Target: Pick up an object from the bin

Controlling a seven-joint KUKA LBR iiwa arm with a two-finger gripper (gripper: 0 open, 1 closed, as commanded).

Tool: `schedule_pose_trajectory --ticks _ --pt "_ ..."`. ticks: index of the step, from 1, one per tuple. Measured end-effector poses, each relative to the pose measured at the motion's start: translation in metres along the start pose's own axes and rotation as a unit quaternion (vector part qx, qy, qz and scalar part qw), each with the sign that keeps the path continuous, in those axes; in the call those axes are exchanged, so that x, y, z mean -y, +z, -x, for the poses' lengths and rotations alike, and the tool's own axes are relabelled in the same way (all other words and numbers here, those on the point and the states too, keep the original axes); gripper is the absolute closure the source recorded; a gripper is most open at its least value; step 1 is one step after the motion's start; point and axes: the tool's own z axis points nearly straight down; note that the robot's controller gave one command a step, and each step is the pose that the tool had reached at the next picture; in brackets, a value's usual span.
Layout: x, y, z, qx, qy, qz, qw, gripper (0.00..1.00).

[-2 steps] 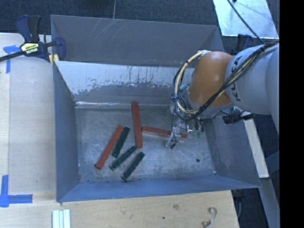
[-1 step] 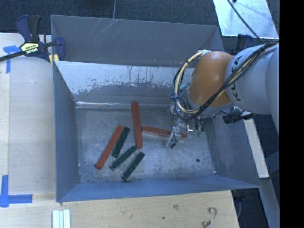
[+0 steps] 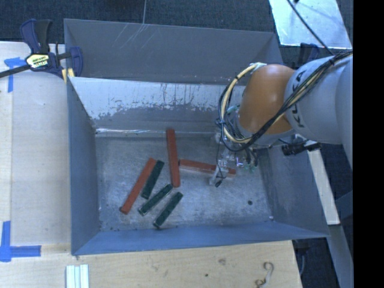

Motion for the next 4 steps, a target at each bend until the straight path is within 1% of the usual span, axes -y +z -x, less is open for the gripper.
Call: schedule_pose_trajectory --ticks 1,2,3,4 --pt "0.000 0.000 0.001 0.0005 0.000 0.000 1.0000 0.00" --pt "0.000 -0.001 0.002 0.0016 0.000 0.000 1.0000 1.00" --pt "0.000 -0.060 0.004 0.0021 -0.001 0.000 1.0000 1.00" --pt "0.000 -0.071 0.005 0.0009 -0.001 0.000 1.0000 1.00"
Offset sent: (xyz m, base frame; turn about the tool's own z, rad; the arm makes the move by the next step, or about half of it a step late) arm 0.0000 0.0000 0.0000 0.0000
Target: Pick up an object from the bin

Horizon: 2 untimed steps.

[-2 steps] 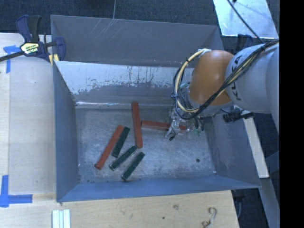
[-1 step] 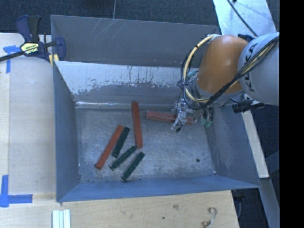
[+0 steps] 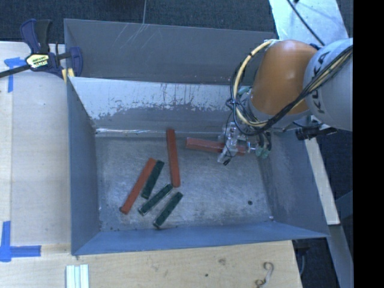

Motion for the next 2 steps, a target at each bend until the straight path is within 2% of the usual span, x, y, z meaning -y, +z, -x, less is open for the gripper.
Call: schedule_pose_trajectory --ticks 1,2 --pt "0.000 -0.006 0.001 0.0002 0.000 0.000 1.0000 1.00" --pt "0.000 -0.060 0.004 0.0019 -0.001 0.000 1.0000 1.00"
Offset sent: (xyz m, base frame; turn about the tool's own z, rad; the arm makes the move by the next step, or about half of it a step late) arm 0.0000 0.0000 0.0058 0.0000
